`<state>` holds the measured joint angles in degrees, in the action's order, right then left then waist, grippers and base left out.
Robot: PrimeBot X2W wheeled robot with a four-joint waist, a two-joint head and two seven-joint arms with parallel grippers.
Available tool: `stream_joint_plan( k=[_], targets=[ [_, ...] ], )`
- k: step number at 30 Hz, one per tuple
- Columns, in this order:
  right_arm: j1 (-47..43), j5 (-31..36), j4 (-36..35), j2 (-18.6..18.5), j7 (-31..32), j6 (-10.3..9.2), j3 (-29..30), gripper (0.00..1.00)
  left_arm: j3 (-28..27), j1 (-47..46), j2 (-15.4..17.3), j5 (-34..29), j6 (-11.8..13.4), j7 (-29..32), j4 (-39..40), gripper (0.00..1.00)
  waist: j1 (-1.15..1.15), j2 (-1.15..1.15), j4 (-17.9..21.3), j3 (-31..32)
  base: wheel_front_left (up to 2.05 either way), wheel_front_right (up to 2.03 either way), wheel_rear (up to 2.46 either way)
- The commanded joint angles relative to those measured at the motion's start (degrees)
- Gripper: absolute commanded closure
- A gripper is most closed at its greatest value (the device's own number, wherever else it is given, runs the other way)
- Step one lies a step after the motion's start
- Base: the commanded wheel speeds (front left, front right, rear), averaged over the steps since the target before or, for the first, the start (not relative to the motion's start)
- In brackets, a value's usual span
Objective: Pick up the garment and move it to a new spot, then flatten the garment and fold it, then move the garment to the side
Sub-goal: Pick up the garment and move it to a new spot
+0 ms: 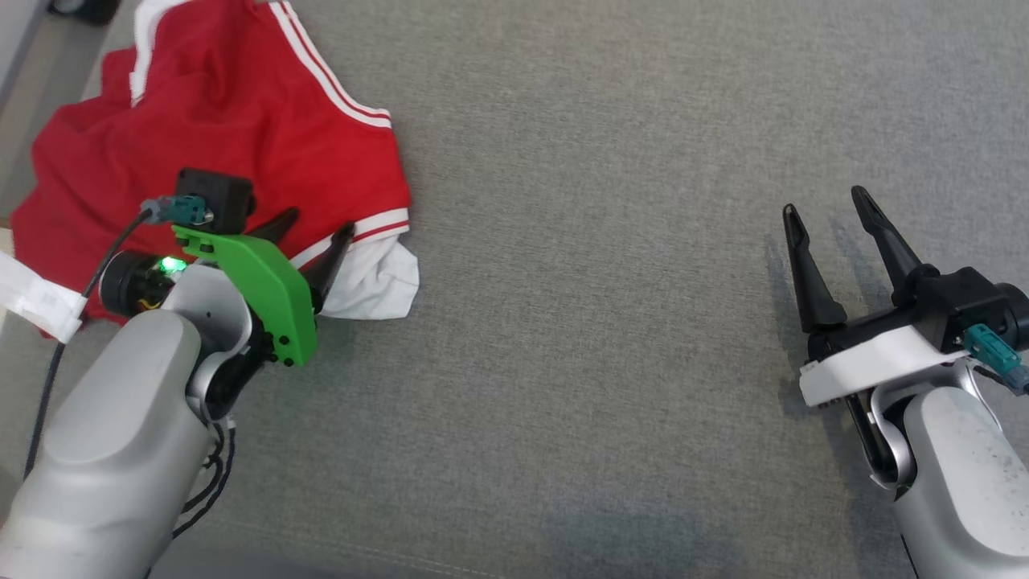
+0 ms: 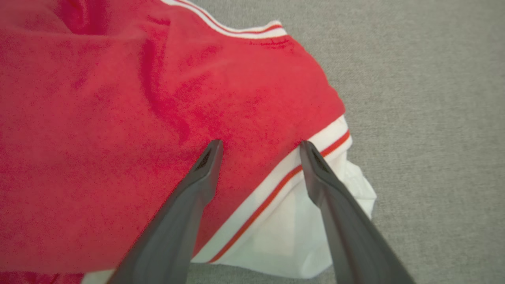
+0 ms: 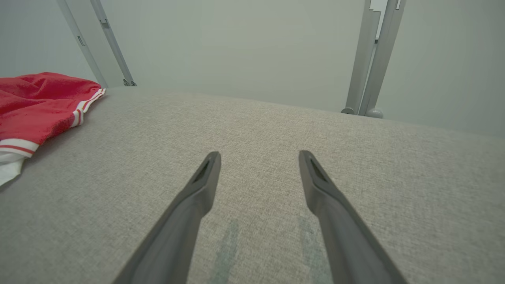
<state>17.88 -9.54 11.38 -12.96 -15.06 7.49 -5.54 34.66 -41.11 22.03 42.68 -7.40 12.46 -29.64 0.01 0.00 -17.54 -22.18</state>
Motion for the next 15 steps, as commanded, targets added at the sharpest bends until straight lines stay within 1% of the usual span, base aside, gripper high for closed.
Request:
stream_joint_plan(
  k=[1,4,7,8,9,11,15],
  targets=[
    [1.3,-0.07,-0.22,0.2,-0.18,0.0,-0.17,0.0,0.46,-1.68,1.43,0.97,-0.1,1.58,-2.29,0.0,-0.01,0.0,8.18,-8.72,0.0,0.0,0.0],
    [2.09,-0.16,-0.31,0.69,-0.18,0.0,-0.31,0.0,1.09,-3.51,2.54,0.69,0.08,2.92,-7.55,0.0,-0.01,0.0,9.26,-9.18,0.0,0.0,0.0],
    [2.11,-0.3,-0.39,1.33,-0.18,0.0,-0.2,0.0,1.48,-3.33,2.07,0.87,0.24,2.72,-11.67,0.0,-0.01,0.0,10.09,-8.73,0.0,0.0,0.0],
    [1.82,-0.31,-0.39,1.54,-0.18,0.0,-0.09,0.0,2.0,-3.0,1.81,1.11,0.2,2.94,-12.49,0.94,-0.01,0.0,10.25,-8.4,0.0,0.0,0.0],
    [1.4,-0.4,-0.31,1.75,-0.18,0.0,0.04,0.0,2.69,-2.49,1.6,1.07,0.16,2.81,-12.92,1.0,-0.01,0.0,10.38,-7.99,0.0,0.0,0.0],
    [0.41,-0.41,0.02,2.04,-0.18,0.0,0.29,0.0,3.85,-1.49,1.48,1.6,0.09,2.15,-12.92,1.0,-0.01,0.0,10.43,-6.95,0.0,0.0,0.0],
    [-1.43,-0.68,0.61,2.59,-0.18,0.0,1.22,0.0,5.06,-0.65,2.28,2.7,-0.32,-0.7,-10.27,1.0,-0.01,0.0,9.83,-4.36,0.0,0.0,0.0]
  ],
)
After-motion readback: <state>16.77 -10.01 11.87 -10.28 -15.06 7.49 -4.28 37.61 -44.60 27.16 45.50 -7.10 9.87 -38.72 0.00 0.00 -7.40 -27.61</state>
